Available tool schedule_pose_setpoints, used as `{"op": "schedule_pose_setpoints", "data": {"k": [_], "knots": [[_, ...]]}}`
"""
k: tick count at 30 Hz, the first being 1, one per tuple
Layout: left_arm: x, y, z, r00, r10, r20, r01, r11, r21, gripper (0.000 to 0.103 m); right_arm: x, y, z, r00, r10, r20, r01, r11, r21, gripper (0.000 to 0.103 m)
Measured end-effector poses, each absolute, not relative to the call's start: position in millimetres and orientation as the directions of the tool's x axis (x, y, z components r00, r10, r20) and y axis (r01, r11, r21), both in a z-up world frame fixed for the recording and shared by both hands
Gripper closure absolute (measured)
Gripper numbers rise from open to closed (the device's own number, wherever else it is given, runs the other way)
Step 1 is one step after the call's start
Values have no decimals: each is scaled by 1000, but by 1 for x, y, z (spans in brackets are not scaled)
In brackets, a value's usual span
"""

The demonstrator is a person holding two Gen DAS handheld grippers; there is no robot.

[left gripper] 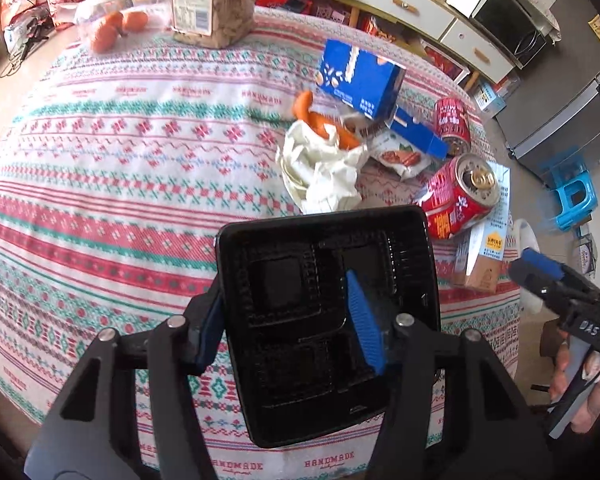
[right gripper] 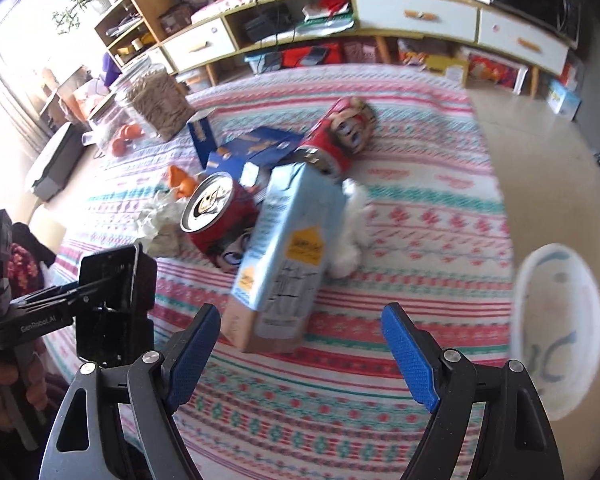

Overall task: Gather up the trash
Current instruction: 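Grasp the milk carton with the right tool while the left tool holds the black tray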

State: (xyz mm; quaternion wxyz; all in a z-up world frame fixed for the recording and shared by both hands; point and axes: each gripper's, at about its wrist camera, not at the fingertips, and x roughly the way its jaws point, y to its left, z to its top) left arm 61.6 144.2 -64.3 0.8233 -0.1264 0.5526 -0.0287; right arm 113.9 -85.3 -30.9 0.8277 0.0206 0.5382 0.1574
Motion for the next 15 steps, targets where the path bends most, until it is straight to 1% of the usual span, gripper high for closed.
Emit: {"op": "schedule_pose_setpoints", "data": {"k": [3, 7, 11, 13, 15], "knots": [[60, 143, -65, 381, -201, -902, -95, 963, -254, 45, 121, -80, -41, 344, 301, -890, -231, 945, 230, 19], [58, 140, -64, 368, -215, -904, -85, 961, -263, 45, 130, -79, -52, 313, 318, -895, -214, 942, 260, 22], [55, 138, -66, 353, -232, -906, -75, 959, -274, 45, 137, -78, -64, 274, 366, -889, -208, 925, 317, 31], [54, 137, -64, 349, -236, -907, -72, 958, -277, 45, 140, -74, -69, 248, 404, -880, -215, 909, 357, 41], [53, 135, -63, 349, -238, -907, -67, 959, -277, 45, 139, -71, -69, 248, 410, -877, -230, 905, 358, 42]]}}
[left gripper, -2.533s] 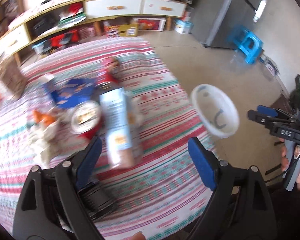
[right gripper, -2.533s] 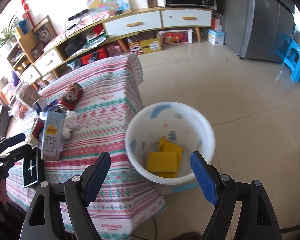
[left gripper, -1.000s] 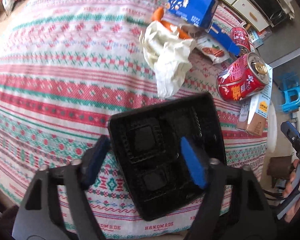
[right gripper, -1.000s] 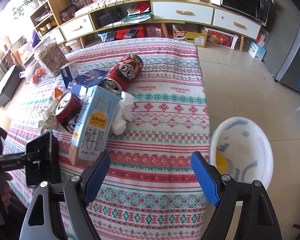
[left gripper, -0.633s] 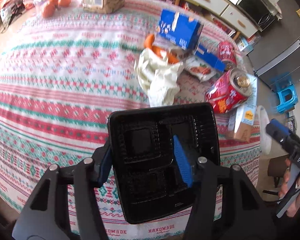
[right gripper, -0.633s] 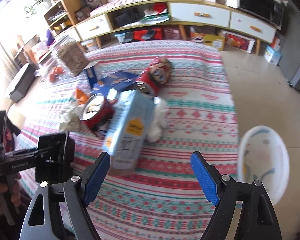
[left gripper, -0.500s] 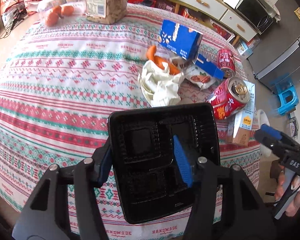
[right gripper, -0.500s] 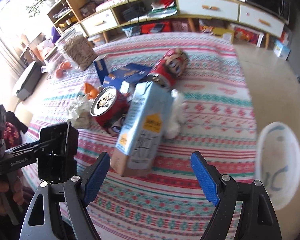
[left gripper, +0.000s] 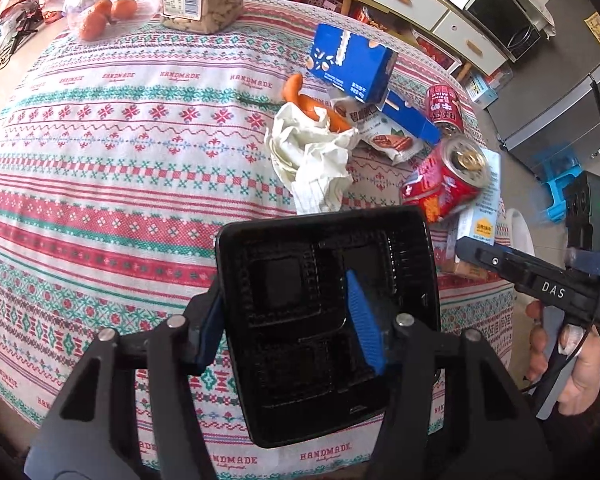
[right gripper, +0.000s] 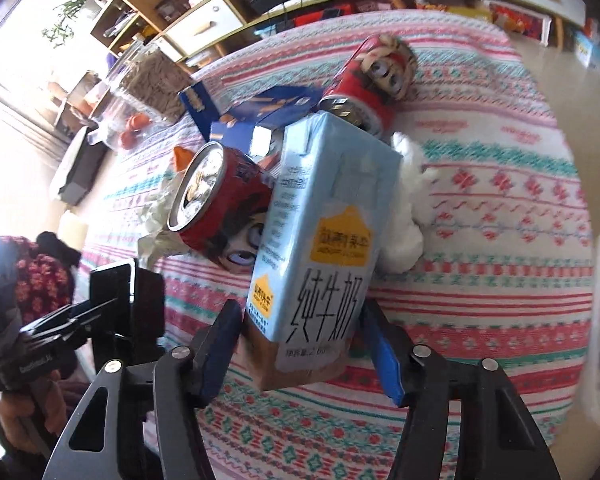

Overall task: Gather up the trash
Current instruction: 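Grasp the milk carton with the right tool while the left tool holds the black tray, then drop the milk carton and black tray into the white bucket, opening both tools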

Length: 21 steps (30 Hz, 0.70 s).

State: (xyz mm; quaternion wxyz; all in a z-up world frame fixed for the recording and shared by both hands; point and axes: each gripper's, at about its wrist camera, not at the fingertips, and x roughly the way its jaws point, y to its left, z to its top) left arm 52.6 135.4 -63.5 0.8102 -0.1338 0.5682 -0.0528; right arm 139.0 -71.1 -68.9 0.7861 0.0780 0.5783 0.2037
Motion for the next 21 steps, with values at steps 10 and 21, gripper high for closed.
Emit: {"op": "schedule_pose_setpoints", "data": {"k": [10, 21], "knots": [[50, 121, -56, 358, -253, -899, -34, 958, -284, 45, 114, -89, -40, 321, 396, -860, -269, 909, 318, 45], [53, 75, -48, 360, -286, -888, 53, 957, -286, 45, 77, -153, -9, 401, 406, -821, -231, 912, 339, 45]]}}
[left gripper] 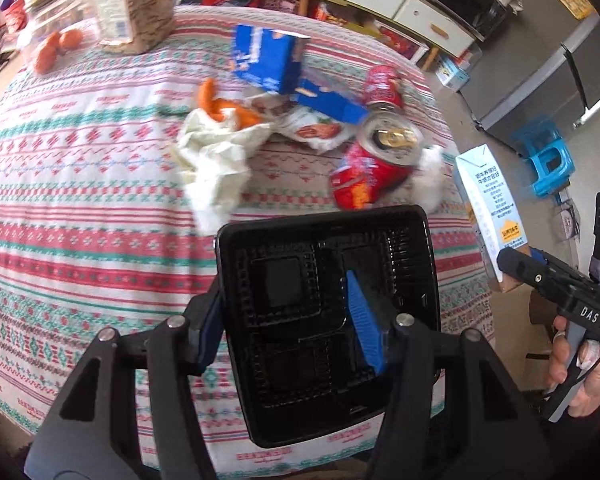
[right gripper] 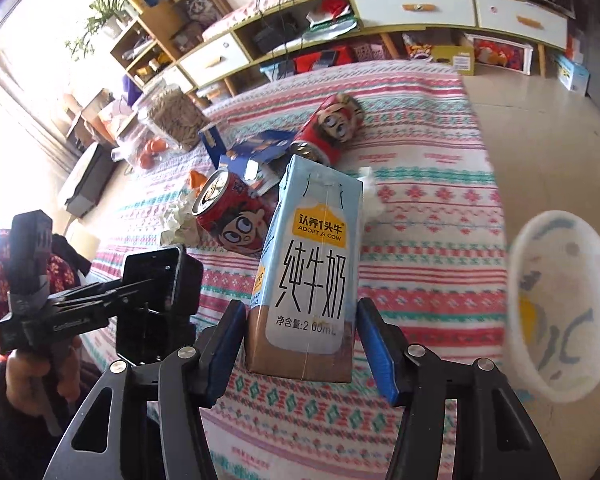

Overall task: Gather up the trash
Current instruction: 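Drop the milk carton and black tray into the white bucket, opening both tools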

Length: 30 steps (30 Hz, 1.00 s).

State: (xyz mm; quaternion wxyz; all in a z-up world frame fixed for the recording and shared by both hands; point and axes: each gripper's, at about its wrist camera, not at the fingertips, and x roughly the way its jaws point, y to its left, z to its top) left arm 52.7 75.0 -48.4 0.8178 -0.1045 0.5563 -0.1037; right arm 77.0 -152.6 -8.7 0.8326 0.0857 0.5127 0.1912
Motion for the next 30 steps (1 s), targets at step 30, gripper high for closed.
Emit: {"op": "schedule_pose_setpoints", "data": {"k": [30], "knots": [[91, -116, -32, 318, -344, -883, 325, 915, -239, 44, 61, -362, -30, 468, 187, -864, 197, 931, 308, 39]]}}
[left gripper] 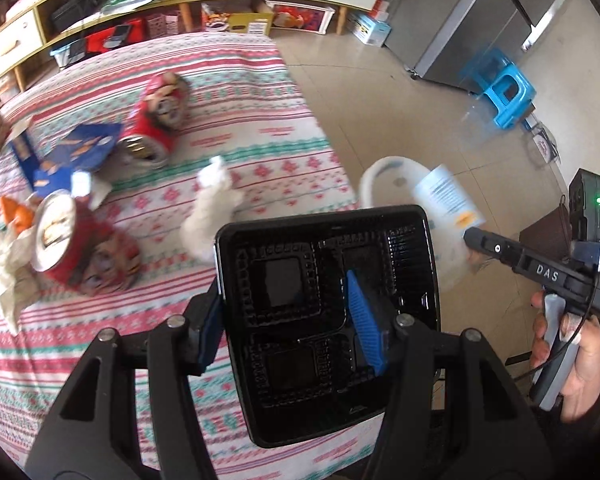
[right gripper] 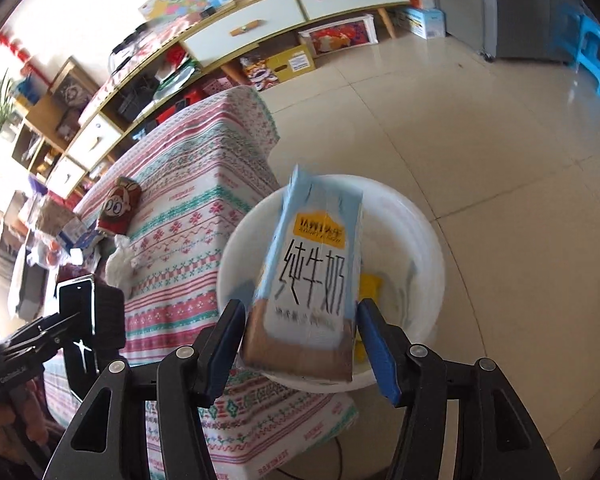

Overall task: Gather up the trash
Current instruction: 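Drop the milk carton and black tray into the white bucket, opening both tools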

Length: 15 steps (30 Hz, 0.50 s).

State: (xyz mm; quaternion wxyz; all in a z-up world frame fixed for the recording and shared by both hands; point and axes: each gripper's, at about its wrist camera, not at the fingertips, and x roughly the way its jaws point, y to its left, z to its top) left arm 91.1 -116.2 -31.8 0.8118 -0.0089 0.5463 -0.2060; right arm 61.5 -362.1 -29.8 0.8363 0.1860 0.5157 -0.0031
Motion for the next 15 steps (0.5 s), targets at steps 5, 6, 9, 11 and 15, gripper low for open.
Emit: {"op": "schedule_pose_setpoints", "data": {"k": [5, 6, 9, 11, 15], "knots": [[98, -147, -34, 303, -360, -882, 358, 901, -245, 44, 49, -372, -21, 470, 111, -876, 204, 952, 230, 36], [98, -152, -35, 300, -365, -881, 365, 898, -247, 44, 46, -374, -19, 471, 99, -877, 204, 955, 218, 36], [103, -175, -36, 296, -377, -878, 389, 887, -250, 44, 33, -380, -15, 475, 85, -876, 209, 956, 206, 35], [105, -188, -38, 294, -386, -875, 407, 879, -251, 44, 26, -383, -14, 477, 65, -877, 218, 957, 190, 35], [109, -212, -42, 290, -400, -869, 441, 862, -250, 44, 13, -391, -10, 482, 10, -876, 235, 962, 140, 35]]}}
